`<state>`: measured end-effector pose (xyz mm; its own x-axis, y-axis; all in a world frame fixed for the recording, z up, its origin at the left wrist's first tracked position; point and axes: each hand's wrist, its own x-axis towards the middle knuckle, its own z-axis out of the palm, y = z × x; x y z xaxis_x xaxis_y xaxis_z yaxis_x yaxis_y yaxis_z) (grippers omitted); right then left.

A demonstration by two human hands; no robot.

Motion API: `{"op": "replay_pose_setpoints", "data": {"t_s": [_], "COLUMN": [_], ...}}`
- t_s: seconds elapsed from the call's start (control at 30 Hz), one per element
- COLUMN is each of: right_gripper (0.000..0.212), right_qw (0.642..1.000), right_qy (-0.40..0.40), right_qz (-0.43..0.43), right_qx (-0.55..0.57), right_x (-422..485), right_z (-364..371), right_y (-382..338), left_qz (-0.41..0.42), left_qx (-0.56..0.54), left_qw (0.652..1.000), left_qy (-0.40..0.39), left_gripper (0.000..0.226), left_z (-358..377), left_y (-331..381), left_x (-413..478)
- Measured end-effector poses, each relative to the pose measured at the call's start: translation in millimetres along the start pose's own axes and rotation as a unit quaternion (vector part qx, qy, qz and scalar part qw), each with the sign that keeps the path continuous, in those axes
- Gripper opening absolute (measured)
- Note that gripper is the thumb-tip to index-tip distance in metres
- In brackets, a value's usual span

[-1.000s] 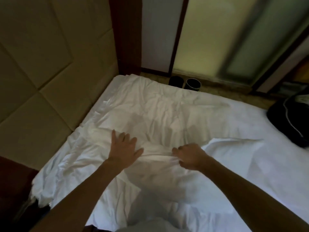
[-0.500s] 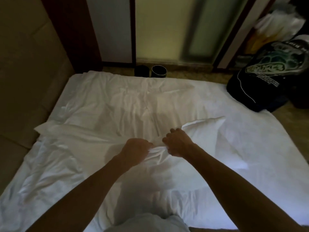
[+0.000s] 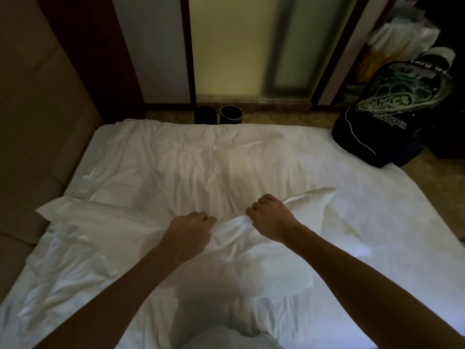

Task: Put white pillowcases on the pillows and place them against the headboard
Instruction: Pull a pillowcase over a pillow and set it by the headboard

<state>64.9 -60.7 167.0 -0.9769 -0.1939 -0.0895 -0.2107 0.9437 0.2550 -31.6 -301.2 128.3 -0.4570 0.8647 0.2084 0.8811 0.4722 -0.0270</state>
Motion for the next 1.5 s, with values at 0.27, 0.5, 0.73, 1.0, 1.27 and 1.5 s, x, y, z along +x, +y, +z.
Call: {"op": "replay_pose_setpoints", "data": {"t_s": [0.27,0.5,0.73,1.0,1.27,1.5], "right_gripper": [0.017,0.023,0.025,0.008,0.019,0.019], "right_qw": [0.999,0.998,0.982,0.987,0.977,0.978], "right_qy": [0.02,-0.01,-0.157,-0.033,0.061,0.077], "right_qz": [0.035,0.054,0.068,0.142,0.183,0.179], "right_qx": [0.033,0.013,0.077,0.068,0.097,0.071], "right_x": [-29,-44,-49,-111,-141,-150], "right_z": [10,3,-22,4,8,11], "right_y": [-1,35,64,46,13,6], "left_qz": [0.046,0.103,0.104,0.06,0.037,-0.114], "left_qx": [-0.001,-0.01,-0.048,-0.132,-0.064,-0.171], "left_qw": [0.999,0.994,0.993,0.989,0.993,0.945], "left_qy": [-0.029,0.042,0.016,-0.031,-0.096,-0.254], "left_gripper": [0.057,0.053,0.052,0.048,0.068,0.09], "left_z": [2,15,18,33,28,16], "left_y": [55,43,41,50,36,45], "left_x": [43,29,21,23,17,38]}}
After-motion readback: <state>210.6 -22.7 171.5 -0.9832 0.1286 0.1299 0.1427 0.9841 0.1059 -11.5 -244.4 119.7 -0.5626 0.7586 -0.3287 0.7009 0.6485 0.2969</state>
